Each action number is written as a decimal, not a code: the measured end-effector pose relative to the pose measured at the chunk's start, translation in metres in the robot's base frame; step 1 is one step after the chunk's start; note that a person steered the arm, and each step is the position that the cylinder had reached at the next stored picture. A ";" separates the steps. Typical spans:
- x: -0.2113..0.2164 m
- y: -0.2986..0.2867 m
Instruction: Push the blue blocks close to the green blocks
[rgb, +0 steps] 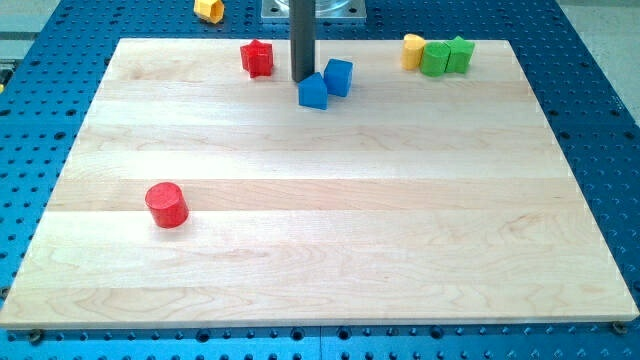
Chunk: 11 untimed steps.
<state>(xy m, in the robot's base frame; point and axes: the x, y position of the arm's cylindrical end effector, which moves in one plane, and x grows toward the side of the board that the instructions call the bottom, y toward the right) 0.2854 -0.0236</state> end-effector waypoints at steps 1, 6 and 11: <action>-0.001 0.034; 0.054 -0.029; -0.019 0.009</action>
